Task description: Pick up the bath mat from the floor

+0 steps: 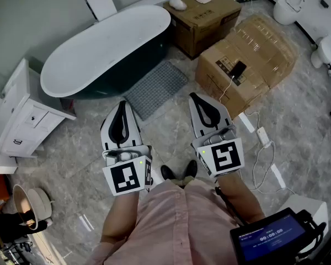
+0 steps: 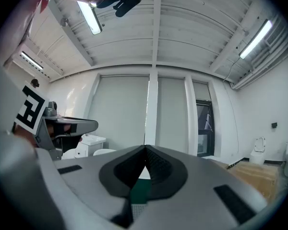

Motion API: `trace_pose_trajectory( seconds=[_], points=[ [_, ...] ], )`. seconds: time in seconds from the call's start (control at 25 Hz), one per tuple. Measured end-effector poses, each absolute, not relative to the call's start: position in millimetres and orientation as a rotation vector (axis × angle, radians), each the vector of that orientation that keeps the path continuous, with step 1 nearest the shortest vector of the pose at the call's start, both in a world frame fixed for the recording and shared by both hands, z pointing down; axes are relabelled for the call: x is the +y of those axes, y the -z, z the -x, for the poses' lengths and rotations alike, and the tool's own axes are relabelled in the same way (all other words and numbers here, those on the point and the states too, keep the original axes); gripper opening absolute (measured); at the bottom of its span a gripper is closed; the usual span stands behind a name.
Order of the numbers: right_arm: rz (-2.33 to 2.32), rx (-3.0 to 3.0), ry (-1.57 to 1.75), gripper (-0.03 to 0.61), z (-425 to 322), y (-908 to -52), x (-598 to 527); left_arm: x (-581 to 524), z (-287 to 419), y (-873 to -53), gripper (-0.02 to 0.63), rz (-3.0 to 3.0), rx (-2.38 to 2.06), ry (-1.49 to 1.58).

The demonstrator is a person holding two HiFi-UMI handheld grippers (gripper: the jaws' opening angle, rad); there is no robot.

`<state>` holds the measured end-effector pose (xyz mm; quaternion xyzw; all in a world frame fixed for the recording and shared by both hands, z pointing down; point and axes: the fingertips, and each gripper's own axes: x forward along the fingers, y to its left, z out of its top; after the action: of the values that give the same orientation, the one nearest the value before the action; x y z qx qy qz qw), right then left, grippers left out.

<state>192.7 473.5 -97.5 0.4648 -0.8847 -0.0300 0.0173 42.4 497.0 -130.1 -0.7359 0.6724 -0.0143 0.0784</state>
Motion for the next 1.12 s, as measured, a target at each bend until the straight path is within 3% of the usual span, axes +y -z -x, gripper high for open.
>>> trace_pose_trajectory(
  seconds=[0.68, 0.88, 1.12],
  points=[
    [-1.514, -2.752, 0.094, 0.018, -240.5, 88.4, 485.7, 508.7, -67.3, 116.2, 0.025, 2.191, 2.014, 0.063],
    [-1.531, -2.744, 0.026, 0.018, -284.8, 82.4, 452.6, 481.8, -102.5, 113.8, 0.025, 2.190, 2.033, 0.127],
    [-1.529, -2.730, 0.006, 0.018, -285.0, 71.3, 422.1, 451.6, -97.5, 99.4, 0.025, 2.194, 2.054, 0.148]
  ],
)
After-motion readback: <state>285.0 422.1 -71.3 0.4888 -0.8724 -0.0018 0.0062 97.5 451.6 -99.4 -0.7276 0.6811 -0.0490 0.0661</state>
